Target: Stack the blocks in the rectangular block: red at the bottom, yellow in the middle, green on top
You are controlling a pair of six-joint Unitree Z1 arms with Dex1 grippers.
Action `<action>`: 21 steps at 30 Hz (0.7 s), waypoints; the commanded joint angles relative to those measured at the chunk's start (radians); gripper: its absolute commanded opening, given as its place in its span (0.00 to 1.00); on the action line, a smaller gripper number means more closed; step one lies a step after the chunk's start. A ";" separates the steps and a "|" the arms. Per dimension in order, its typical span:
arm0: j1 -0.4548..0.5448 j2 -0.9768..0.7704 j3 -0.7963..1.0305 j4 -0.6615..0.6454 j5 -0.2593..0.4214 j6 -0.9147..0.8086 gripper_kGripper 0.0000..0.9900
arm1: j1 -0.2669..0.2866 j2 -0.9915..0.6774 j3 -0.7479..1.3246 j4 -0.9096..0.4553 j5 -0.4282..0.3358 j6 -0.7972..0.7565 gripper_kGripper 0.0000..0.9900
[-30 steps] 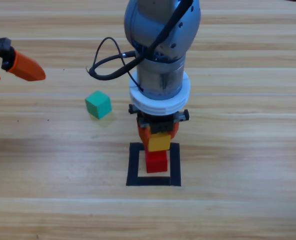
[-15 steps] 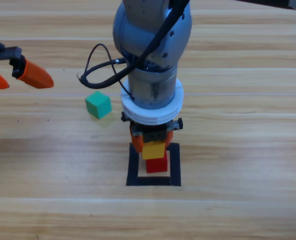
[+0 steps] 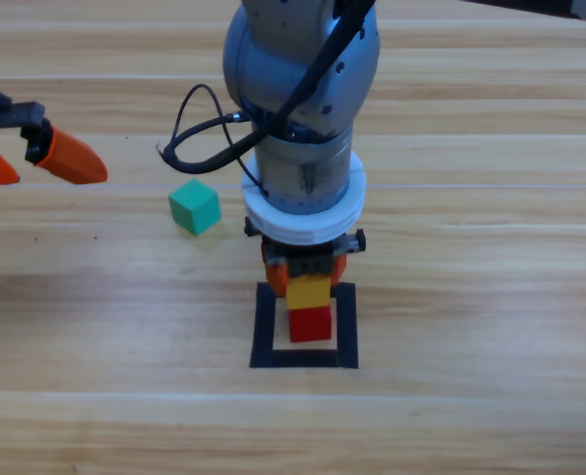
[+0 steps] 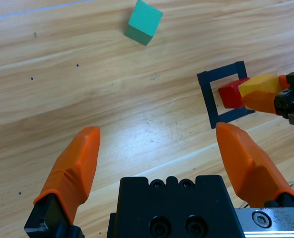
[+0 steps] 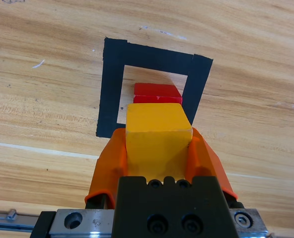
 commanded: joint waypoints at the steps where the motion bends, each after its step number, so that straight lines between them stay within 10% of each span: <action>1: 0.021 0.023 0.024 -0.015 -0.012 -0.009 1.00 | 0.003 0.047 -0.008 0.023 -0.011 0.001 0.17; 21: 0.021 0.023 0.026 -0.019 -0.013 -0.010 1.00 | -0.026 0.070 -0.014 0.023 -0.014 -0.001 0.17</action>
